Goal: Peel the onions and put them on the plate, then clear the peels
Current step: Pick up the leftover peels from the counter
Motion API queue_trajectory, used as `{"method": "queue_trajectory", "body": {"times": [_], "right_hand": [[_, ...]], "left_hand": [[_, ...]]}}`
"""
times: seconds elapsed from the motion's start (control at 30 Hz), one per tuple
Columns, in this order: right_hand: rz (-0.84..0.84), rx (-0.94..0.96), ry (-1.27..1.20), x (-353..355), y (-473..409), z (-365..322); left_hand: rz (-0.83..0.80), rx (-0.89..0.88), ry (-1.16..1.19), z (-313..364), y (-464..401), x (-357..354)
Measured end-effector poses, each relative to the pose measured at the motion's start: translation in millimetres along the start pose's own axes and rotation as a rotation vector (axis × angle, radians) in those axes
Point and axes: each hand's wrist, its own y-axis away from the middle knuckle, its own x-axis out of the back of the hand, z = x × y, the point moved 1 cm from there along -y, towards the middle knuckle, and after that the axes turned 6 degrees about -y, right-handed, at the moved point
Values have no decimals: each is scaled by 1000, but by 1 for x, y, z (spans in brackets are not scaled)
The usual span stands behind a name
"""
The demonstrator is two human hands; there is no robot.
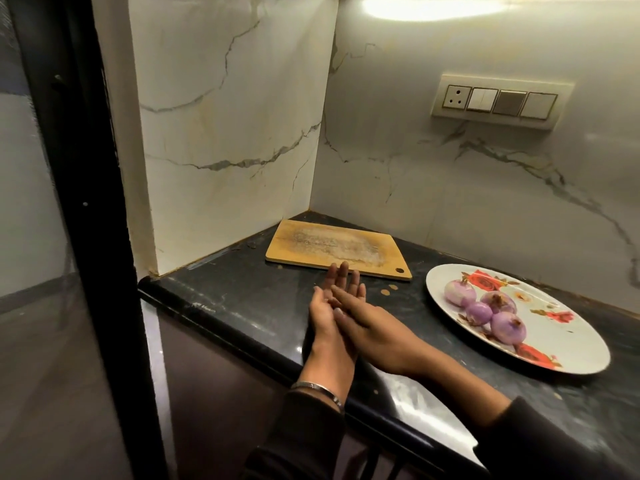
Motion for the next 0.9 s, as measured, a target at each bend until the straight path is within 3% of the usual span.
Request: {"method": "queue_trajectory", "body": {"times": [0.07,0.13,0.23,0.3,0.33,0.5,0.73,0.9], "right_hand": [[12,0,-120,-4,-2,4],[143,45,-183,-5,-4,7],[436,106,-215,-2,-6,9],[561,129,-180,1,-8,10],[592,139,-153,2,-9,10],[618,183,-40,7,-15,4],[467,134,-43,11,-17,7],[480,195,-120,14,-10,12]], "left_hand": [[-76,22,-97,-10,0,23],[-53,-33,-210,-12,4,26],[-43,48,84,4,7,-4],[68,89,313,9,-4,-17],[87,82,316,9,-3,-20],[74,90,322,14,7,-21],[31,107,343,13,9,-21],[46,156,326,9,1,-16]]}}
